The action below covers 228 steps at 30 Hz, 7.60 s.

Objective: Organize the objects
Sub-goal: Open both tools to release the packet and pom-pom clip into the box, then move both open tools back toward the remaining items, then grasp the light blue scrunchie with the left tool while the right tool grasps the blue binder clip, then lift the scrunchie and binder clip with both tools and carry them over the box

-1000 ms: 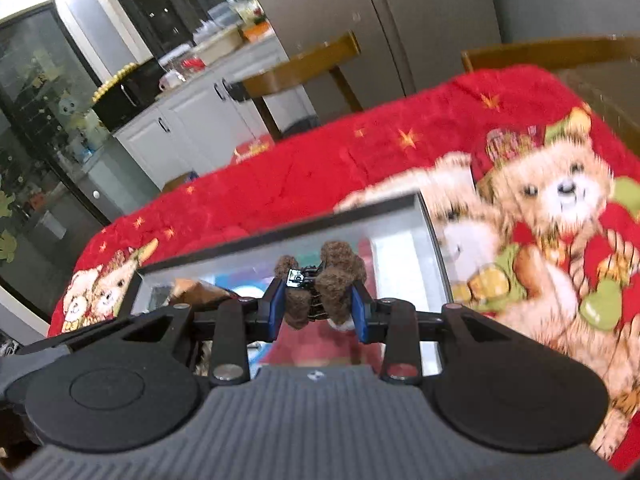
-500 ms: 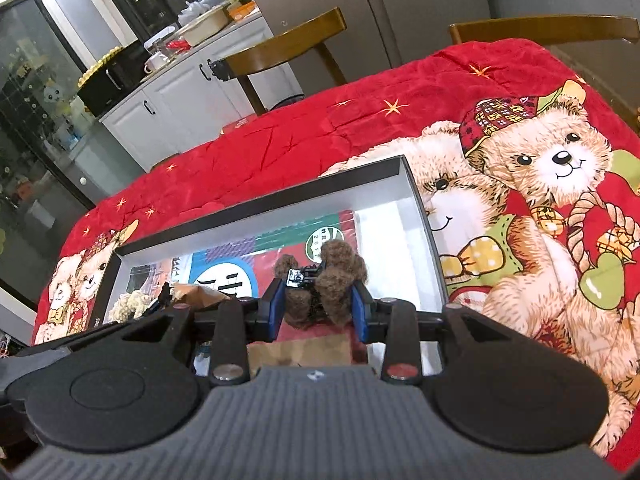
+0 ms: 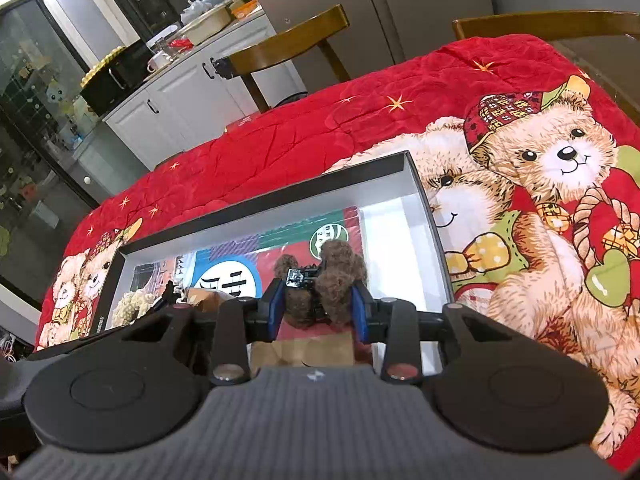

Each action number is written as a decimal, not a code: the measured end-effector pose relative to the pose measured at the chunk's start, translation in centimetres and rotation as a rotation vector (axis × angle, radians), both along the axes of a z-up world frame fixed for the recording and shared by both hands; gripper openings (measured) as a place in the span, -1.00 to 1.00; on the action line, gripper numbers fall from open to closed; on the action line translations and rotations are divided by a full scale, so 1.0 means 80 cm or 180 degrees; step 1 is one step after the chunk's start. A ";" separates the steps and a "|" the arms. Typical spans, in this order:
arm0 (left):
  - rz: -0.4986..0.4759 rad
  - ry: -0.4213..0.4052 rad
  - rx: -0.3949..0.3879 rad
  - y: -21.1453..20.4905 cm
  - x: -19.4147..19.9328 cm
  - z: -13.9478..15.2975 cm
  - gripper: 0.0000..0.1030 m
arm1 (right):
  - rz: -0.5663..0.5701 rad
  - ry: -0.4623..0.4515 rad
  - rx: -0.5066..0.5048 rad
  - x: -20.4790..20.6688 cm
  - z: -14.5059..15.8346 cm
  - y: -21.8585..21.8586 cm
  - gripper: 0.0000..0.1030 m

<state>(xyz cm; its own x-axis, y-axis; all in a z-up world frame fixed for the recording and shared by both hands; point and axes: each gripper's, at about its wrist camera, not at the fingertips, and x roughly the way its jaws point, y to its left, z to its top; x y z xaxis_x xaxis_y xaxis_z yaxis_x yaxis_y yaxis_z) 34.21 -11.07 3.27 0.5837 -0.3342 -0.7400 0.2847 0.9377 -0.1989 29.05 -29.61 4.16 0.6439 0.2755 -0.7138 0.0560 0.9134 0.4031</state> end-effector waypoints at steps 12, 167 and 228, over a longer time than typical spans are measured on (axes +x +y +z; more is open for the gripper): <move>-0.0010 0.0029 0.0016 0.002 0.002 0.005 -0.24 | 0.0031 0.0012 -0.0009 0.000 0.003 0.002 -0.09; 0.0436 -0.1269 0.0399 0.159 -0.321 -0.012 -0.55 | 0.0152 -0.0884 -0.0644 -0.235 -0.042 0.066 -0.61; 0.0635 -0.1572 0.0325 0.181 -0.327 0.055 -0.55 | 0.0297 -0.1798 -0.0316 -0.263 0.058 0.086 -0.65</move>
<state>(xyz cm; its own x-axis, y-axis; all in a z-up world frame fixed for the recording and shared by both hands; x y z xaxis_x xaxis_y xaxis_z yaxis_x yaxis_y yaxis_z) 8.04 3.40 7.67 0.9150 -0.1222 -0.3845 0.1359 0.9907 0.0084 7.98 -22.72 8.78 0.9086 0.2987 -0.2919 -0.2254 0.9391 0.2593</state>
